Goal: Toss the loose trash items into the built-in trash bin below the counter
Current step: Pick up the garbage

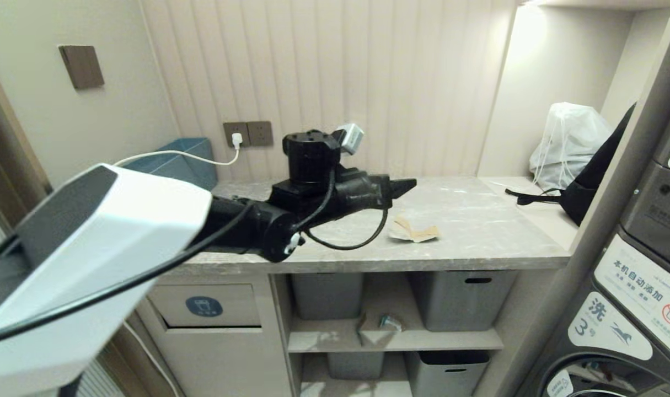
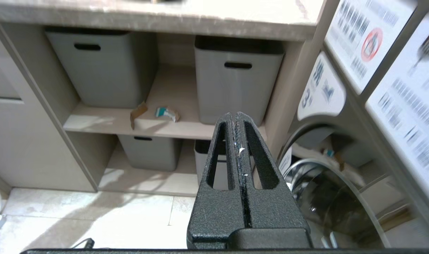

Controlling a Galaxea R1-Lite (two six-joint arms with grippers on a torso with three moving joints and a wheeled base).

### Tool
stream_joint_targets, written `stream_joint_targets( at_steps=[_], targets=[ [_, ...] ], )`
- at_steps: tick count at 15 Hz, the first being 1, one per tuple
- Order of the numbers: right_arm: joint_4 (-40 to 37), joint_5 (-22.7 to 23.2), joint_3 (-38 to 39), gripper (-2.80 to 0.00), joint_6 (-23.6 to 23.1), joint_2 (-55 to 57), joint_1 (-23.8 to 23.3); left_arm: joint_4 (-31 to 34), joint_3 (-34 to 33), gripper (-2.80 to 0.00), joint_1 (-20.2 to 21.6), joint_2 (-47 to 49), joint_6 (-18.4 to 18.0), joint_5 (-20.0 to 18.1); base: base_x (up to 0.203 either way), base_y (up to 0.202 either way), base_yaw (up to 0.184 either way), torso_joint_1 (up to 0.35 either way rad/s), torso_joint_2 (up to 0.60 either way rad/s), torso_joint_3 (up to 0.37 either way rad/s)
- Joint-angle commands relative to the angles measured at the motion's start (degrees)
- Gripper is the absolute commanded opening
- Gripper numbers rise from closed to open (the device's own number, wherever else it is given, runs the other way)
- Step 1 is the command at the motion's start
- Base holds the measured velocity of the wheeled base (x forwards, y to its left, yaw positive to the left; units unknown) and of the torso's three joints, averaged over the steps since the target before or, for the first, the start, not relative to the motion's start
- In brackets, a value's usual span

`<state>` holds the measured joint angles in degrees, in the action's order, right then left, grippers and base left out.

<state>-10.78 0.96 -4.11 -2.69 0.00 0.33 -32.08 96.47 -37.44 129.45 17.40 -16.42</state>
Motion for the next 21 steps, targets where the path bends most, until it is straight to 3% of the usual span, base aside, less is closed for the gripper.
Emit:
stream_joint_targets(
  at_steps=[1,2,5,8,12,21],
  targets=[
    [0.72,-0.11,0.17,-2.80,-0.03,0.00,0.02,0.28,10.49,0.00,-0.99,10.87,5.05,0.45,0.000,0.000,0.000,0.274,-0.61,-0.318],
    [1.47,-0.17,0.49,-2.80,-0.03,0.00,0.02,1.17,14.68,0.00,-1.29,13.42,8.65,1.20,0.000,0.000,0.000,0.281,-0.61,-0.322],
    [1.66,-0.17,0.50,-2.80,-0.03,0.00,0.02,2.44,15.29,0.00,-1.70,18.25,25.45,4.87,0.000,0.000,0.000,0.218,-0.49,-0.235],
    [2.30,-0.72,0.84,-2.80,0.06,0.00,0.02,2.56,15.16,0.00,-1.28,20.28,33.22,9.80,0.000,0.000,0.000,0.012,-0.01,-0.014],
    [10.68,-0.38,4.05,-2.80,-1.43,0.00,0.02,2.87,15.16,0.00,-1.19,22.68,34.19,9.89,0.000,0.000,0.000,0.000,0.00,0.000],
    [10.60,-0.26,4.11,-2.80,-2.23,0.00,0.02,2.39,15.16,0.00,0.09,23.74,35.07,7.74,0.000,0.000,0.000,0.000,0.00,0.000]
  ],
)
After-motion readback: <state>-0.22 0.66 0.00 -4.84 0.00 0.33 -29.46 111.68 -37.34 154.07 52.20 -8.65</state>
